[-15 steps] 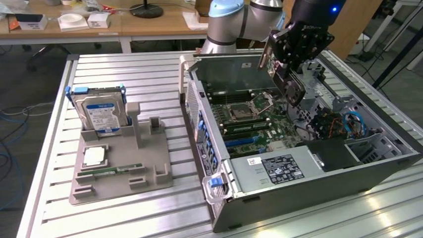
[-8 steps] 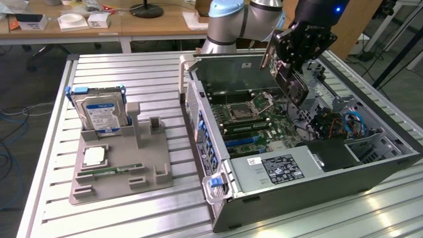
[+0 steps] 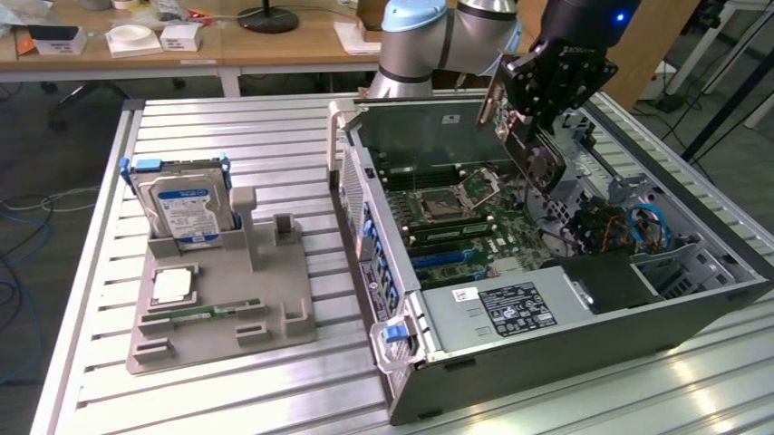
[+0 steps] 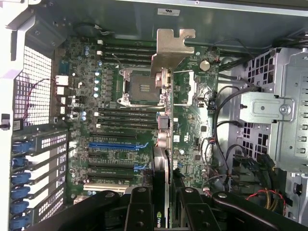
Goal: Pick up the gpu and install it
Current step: 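Insert the gpu into the slot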
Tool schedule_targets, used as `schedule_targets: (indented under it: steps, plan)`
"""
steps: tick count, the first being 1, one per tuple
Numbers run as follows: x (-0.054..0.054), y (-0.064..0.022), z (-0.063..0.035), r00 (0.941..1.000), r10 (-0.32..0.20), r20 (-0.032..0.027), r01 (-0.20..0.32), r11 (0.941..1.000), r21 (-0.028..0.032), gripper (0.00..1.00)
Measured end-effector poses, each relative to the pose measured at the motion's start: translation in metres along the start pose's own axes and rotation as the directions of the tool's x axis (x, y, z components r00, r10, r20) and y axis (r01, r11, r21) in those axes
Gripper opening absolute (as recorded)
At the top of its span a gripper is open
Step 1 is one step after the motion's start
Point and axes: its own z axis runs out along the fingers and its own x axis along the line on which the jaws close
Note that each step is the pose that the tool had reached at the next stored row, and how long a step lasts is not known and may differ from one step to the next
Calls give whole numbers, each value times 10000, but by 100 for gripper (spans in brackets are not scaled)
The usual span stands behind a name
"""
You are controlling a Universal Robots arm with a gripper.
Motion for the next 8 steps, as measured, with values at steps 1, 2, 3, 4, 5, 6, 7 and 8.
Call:
schedule_targets:
  steps: [1, 2, 3, 4, 5, 6, 7, 8]
  plan:
    - [0, 0, 0, 10000, -8, -1, 8, 10000, 0, 26]
    - [0, 0, 0, 10000, -28, -2, 28, 10000, 0, 26]
    - [0, 0, 0, 10000, -61, -3, 61, 10000, -1, 26]
    - [0, 0, 0, 9999, -113, -5, 113, 9999, -1, 26]
    - [0, 0, 0, 9999, -172, -8, 172, 9999, -2, 26]
    - [0, 0, 0, 9997, -239, -11, 239, 9997, -3, 26]
    - [0, 0, -1, 9995, -309, -14, 309, 9995, -4, 26]
    - [0, 0, 0, 9993, -383, -17, 383, 9993, -6, 26]
